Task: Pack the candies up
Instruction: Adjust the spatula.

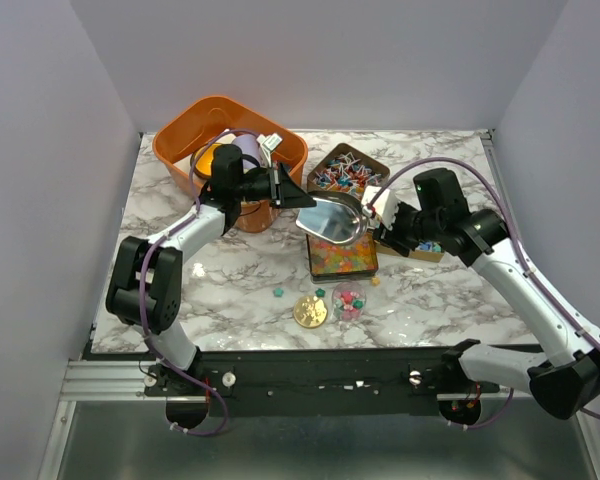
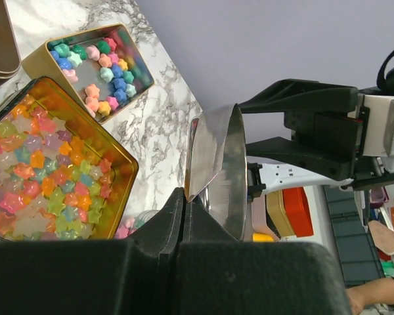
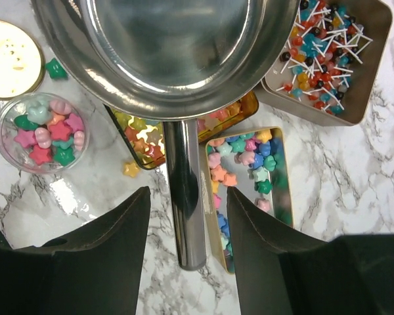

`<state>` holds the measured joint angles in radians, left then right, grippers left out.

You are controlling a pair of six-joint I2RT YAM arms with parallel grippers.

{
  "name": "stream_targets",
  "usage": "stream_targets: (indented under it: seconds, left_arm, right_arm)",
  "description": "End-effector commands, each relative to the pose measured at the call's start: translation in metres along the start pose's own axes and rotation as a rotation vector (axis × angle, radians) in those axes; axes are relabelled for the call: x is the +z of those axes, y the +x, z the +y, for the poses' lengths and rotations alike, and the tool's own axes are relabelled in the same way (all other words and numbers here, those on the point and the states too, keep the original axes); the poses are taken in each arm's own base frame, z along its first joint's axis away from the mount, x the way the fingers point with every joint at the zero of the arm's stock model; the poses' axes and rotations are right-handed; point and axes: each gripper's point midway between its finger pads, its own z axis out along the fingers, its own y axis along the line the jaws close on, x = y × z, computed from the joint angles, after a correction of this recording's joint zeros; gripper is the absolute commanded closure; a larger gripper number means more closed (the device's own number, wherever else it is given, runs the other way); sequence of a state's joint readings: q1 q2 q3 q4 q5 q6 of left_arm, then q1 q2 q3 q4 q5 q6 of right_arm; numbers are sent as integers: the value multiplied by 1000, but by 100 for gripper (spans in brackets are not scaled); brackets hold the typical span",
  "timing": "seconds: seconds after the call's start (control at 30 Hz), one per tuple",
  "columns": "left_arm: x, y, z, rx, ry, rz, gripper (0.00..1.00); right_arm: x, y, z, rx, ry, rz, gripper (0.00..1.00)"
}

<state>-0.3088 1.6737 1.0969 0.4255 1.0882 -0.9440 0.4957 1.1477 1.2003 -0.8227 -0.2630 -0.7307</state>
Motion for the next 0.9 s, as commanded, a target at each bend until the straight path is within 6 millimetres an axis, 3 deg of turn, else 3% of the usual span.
stream_targets:
  seconds: [0.0,0.17,0.3,0.33,0.47,0.5,0.53,0.6,0.8,0.87]
  left_arm:
    - [-9,-1,-24,48,50,3,100]
    - [-13,-2,-20,45,41,-6,100]
    - [-16,-2,-15,36,29,-14,100]
    - [-17,-2,-14,36,28,-13,100]
    - [-18,-3,-7,39,-1,-25,100]
    - [-18,-5,-3,38,-23,-38,92]
    - [-22,-4,11,23,-80,-42,74]
    - [-31,-22,19,48,-166,-109,38]
    - [-101,-85,30,192,-414,-304,30]
    - [-116,-89,30,206,-481,-328,29]
  right_arm:
    - [15,-3,-5,-3,-14,-19,43]
    - [18,-9,-7,-2,-33,-37,51]
    - [17,-12,-4,-7,-58,-48,71]
    - [16,-13,-3,-11,-65,-52,81]
    - [13,-18,1,-6,-87,-74,95]
    - [11,-22,1,-7,-91,-84,99]
    - [9,-25,0,-23,-96,-89,99]
    - [-3,-32,-8,-62,-85,-73,99]
    - [-19,7,-30,-365,-93,180,99]
    - [-24,28,-30,-485,-151,290,99]
